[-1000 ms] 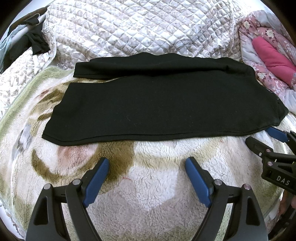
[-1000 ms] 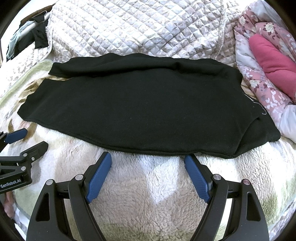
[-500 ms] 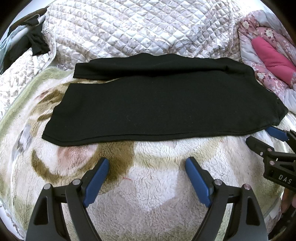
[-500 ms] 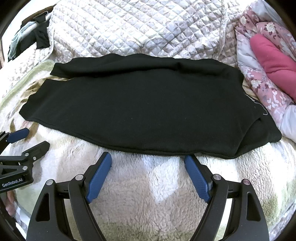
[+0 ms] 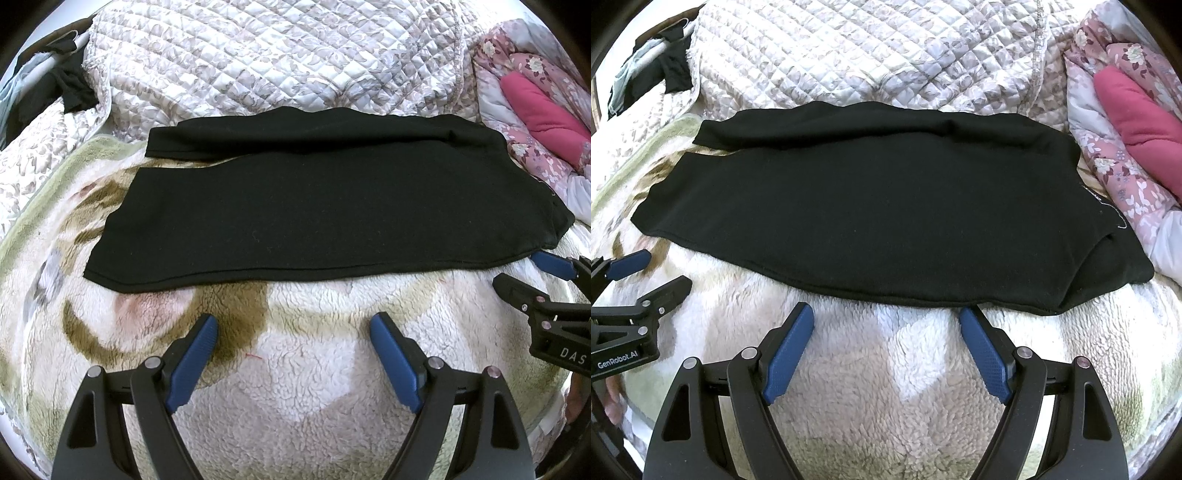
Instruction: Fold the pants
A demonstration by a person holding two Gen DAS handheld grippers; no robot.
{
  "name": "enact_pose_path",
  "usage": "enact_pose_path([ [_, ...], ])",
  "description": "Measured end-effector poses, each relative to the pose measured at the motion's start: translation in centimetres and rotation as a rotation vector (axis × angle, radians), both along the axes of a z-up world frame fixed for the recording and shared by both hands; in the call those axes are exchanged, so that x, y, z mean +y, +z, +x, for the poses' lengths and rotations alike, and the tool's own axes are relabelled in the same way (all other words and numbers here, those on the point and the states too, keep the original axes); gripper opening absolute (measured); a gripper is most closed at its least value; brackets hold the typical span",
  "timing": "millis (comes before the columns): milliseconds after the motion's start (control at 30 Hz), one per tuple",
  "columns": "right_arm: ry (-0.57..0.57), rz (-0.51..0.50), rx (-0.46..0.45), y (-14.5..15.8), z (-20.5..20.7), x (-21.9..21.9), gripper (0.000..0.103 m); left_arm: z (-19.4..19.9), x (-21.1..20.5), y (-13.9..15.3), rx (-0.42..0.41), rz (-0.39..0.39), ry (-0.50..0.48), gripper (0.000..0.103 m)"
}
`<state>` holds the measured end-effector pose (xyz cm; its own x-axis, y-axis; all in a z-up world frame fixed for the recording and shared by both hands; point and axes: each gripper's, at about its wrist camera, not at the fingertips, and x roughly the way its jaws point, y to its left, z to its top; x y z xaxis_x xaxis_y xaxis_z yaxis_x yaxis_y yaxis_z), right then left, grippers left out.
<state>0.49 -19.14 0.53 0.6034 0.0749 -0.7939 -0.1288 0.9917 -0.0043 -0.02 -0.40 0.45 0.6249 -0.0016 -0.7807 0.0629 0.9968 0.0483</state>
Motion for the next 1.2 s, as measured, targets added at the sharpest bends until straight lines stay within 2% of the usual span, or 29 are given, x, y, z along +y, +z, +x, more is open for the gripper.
enact_pose_path([
  [333,0.003,0.023,-0.001,0.2,-0.3,-0.2,0.081,0.0,0.0,0.1,-0.006,0.013,-0.003,0.087],
  [500,-0.012,0.085,-0.005,0.8,-0.9,-1.4,0.081,0.1,0.2,0.1,0.003,-0.005,-0.005,0.087],
  [600,-0.043,0.130,-0.008,1.2,-1.0,-2.7,0.080,0.0,0.7,0.4,0.012,-0.040,-0.007,0.085],
  [733,-0.122,0.178,-0.034,1.8,-1.2,-5.3,0.080,-0.2,2.4,1.1,-0.004,-0.124,0.027,0.081],
  [900,-0.279,0.254,-0.017,1.1,-1.5,-10.2,0.079,0.1,4.9,1.2,-0.018,-0.145,0.127,0.080],
  [967,-0.315,0.314,-0.006,0.7,-1.3,-11.7,0.071,0.7,6.2,0.7,0.009,-0.173,0.169,0.080],
  [1033,-0.342,0.350,-0.022,1.1,-1.0,-12.5,0.068,1.3,7.3,0.2,0.025,-0.212,0.198,0.079],
  [1200,-0.385,0.389,-0.045,1.3,1.1,-14.3,0.068,2.6,9.7,-0.2,0.018,-0.303,0.257,0.079],
])
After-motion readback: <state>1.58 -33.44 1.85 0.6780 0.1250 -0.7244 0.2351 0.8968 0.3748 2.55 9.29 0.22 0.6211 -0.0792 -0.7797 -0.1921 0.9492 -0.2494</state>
